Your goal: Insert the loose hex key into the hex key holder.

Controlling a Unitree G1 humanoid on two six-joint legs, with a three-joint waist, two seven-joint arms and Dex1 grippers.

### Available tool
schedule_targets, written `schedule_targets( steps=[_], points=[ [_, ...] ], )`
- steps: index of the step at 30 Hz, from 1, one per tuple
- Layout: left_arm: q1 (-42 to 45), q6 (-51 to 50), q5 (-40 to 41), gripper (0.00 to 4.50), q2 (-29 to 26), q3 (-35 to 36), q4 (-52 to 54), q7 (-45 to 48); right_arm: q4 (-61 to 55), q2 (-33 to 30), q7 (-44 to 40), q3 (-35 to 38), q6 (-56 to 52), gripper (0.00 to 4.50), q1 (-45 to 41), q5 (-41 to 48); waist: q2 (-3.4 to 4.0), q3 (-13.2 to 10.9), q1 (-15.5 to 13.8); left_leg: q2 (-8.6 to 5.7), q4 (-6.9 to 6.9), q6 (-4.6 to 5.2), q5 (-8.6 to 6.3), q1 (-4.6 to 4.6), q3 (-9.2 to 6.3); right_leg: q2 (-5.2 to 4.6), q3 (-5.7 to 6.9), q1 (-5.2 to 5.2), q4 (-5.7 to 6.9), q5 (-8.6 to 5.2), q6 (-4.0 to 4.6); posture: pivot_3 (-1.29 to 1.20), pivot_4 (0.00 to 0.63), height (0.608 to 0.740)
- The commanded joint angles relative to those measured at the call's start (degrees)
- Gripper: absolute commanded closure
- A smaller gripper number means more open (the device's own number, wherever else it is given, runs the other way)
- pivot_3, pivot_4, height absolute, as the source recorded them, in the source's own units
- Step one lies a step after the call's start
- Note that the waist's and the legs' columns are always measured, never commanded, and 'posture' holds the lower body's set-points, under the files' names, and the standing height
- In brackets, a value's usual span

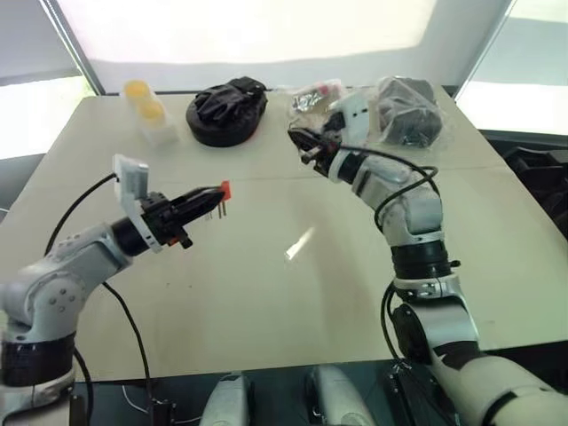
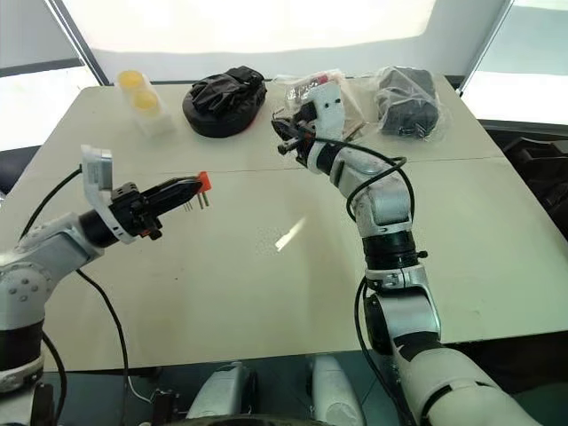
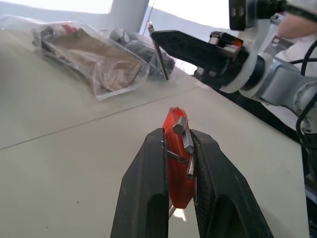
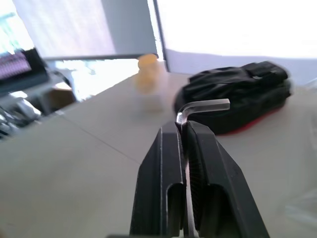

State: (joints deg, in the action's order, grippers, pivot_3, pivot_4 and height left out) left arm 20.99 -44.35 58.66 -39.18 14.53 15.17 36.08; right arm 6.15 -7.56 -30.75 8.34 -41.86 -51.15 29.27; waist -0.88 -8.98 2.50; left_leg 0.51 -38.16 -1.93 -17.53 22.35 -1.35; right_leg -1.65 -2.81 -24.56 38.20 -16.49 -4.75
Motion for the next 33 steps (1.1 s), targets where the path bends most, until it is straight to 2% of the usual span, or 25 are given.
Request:
schedule_targets(
  steps=[1, 3, 6, 11, 17, 33],
  points=[
    [4.0, 1.2, -1.6, 4.28, 0.1, -0.4, -2.0, 2.4, -5.6, 2.4, 0.5, 6.4, -5.6, 4.47, -2.4, 12.6, 0.0, 0.0, 0.0, 0.0, 0.0, 0.0, 0.0, 0.0, 0.0, -0.01, 0.0, 0.0, 0.0, 0.0, 0.0, 0.0, 0.15, 0.74],
    [5.8, 1.0, -2.4, 4.28, 0.3, -0.8, -3.2, 3.2, -6.7, 4.0, 1.5, 7.1, -5.0, 4.47, -2.3, 15.0, 0.0, 0.0, 0.0, 0.0, 0.0, 0.0, 0.0, 0.0, 0.0, -0.01, 0.0, 0.0, 0.01, 0.0, 0.0, 0.0, 0.15, 0.74],
    [7.6, 0.5, -2.9, 4.28, 0.8, -0.9, -4.3, 3.8, -8.3, 6.3, 1.4, 5.2, 0.7, 4.47, -1.2, 13.6, 0.0, 0.0, 0.2, 0.0, 0.0, 0.0, 0.0, 0.0, 0.0, 0.0, 0.0, -0.01, 0.01, 0.0, 0.0, 0.0, 0.15, 0.74],
    [10.0, -1.3, -1.9, 4.28, 0.7, -0.3, -4.5, 3.3, -6.4, 11.3, 3.5, 0.1, 16.4, 4.47, 0.7, 4.4, 0.0, 0.0, 0.2, 0.01, 0.02, 0.0, 0.0, 0.0, 0.0, 0.01, 0.0, -0.06, 0.06, 0.0, 0.0, 0.0, 0.15, 0.74],
    [13.1, -3.8, -1.2, 4.28, 0.4, 0.2, -4.5, 2.6, -3.3, 13.5, 3.4, -5.9, 27.7, 4.47, 3.2, -3.1, 0.0, 0.0, 0.2, 0.0, 0.02, -0.02, 0.01, 0.0, 0.0, -0.01, 0.0, -0.06, 0.06, 0.0, -0.01, 0.0, 0.15, 0.74],
    [16.1, -4.0, -3.5, 4.28, 0.3, -0.2, -7.0, 3.1, -6.3, 14.7, 2.2, -9.8, 30.4, 4.47, 3.5, -2.6, 0.0, 0.0, 0.1, 0.0, 0.02, -0.07, 0.04, 0.0, -0.02, -0.03, 0.0, -0.07, 0.06, 0.0, -0.01, 0.0, 0.15, 0.74]
  ],
)
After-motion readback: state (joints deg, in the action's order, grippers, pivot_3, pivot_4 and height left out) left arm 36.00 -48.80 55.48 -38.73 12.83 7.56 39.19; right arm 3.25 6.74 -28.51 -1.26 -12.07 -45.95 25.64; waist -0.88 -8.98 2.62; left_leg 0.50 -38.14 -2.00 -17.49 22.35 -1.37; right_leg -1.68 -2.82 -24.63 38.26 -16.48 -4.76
